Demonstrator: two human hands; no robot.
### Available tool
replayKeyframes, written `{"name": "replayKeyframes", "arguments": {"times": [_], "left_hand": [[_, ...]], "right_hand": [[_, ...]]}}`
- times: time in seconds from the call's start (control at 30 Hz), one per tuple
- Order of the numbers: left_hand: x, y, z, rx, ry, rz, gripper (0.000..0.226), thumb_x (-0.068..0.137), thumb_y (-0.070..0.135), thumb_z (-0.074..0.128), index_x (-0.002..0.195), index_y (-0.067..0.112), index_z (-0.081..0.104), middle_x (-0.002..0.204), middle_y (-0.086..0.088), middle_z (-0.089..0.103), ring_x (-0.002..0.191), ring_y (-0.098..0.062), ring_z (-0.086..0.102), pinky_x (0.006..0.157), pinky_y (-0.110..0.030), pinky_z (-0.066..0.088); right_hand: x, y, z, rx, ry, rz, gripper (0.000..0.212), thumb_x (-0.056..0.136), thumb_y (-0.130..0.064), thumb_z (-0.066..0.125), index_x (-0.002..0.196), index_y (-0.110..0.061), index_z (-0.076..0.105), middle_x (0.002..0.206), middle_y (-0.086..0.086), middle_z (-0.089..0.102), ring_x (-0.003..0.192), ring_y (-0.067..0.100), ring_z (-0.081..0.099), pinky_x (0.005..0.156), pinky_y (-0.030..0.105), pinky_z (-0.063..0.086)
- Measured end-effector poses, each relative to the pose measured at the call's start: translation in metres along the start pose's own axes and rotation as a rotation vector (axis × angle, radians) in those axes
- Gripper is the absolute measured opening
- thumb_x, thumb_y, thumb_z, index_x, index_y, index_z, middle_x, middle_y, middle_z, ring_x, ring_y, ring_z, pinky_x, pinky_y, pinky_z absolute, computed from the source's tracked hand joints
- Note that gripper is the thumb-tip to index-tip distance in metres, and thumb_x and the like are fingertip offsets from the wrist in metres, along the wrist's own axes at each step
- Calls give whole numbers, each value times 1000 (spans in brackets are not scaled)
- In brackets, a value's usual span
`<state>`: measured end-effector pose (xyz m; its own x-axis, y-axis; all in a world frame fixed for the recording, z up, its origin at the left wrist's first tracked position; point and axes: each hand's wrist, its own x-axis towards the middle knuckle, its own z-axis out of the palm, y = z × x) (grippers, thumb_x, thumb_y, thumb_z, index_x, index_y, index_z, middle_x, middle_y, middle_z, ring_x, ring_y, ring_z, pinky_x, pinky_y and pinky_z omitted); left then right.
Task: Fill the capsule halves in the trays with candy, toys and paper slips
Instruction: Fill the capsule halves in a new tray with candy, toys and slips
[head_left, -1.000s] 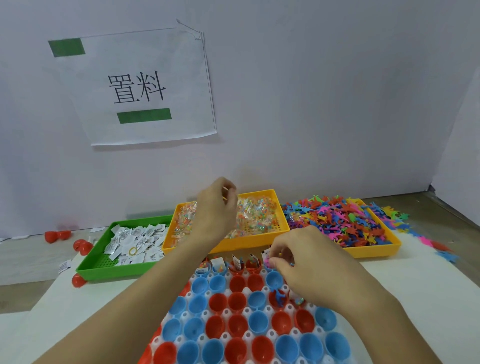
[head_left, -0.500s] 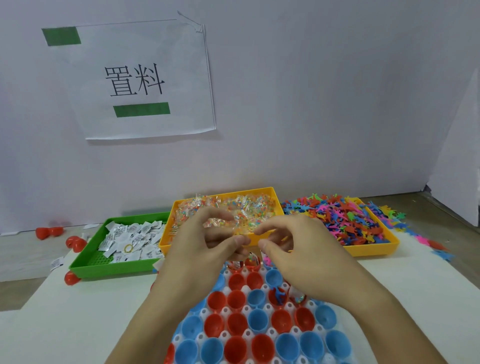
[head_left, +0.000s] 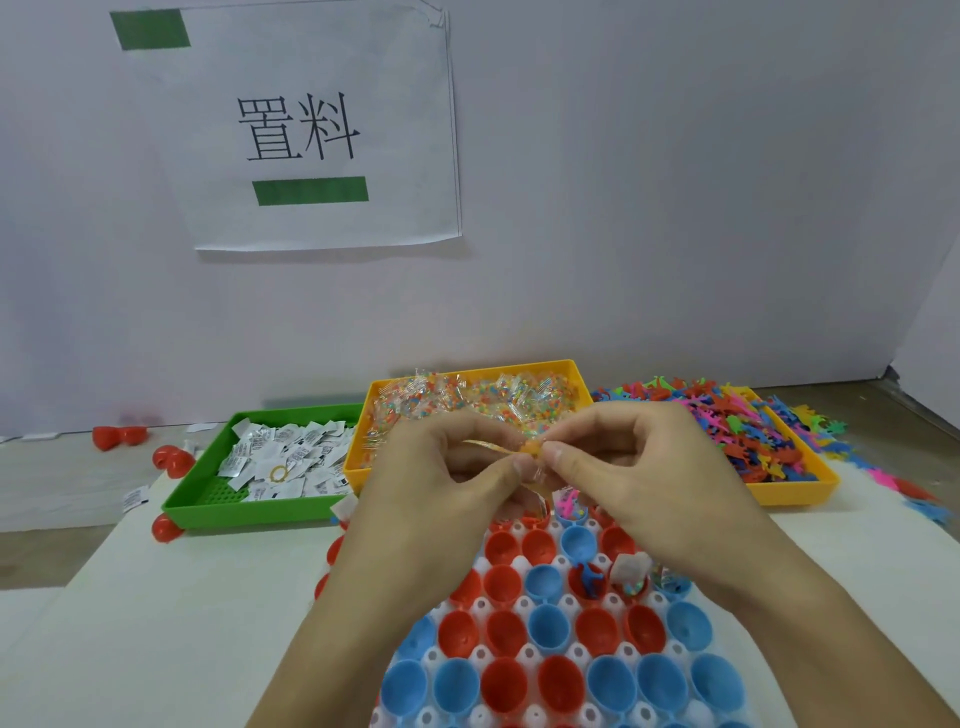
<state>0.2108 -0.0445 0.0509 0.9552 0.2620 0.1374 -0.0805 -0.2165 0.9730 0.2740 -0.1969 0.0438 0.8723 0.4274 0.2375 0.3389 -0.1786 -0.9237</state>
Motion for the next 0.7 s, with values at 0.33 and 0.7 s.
{"name": "replayKeyframes", "arguments": {"times": [0.33, 0.7], "left_hand": [[-4, 1, 7, 283, 240, 150, 24, 81, 6, 76, 68, 22, 64, 62, 1, 72, 60, -15, 70, 65, -42, 59], [-2, 0, 8, 566, 318, 548, 13, 72, 4, 80, 65, 13, 74, 58, 5, 69, 58, -8, 65, 54, -25, 50]], "right_hand": [[-2, -1, 3, 110, -51, 90, 5, 86, -12, 73, 82, -15, 75, 72, 1, 76, 71, 12, 74, 65, 16, 56], [-2, -4, 2, 281, -53, 119, 15, 85, -24, 73, 87, -10, 78, 78, 7, 77, 76, 17, 76, 64, 16, 56]]}}
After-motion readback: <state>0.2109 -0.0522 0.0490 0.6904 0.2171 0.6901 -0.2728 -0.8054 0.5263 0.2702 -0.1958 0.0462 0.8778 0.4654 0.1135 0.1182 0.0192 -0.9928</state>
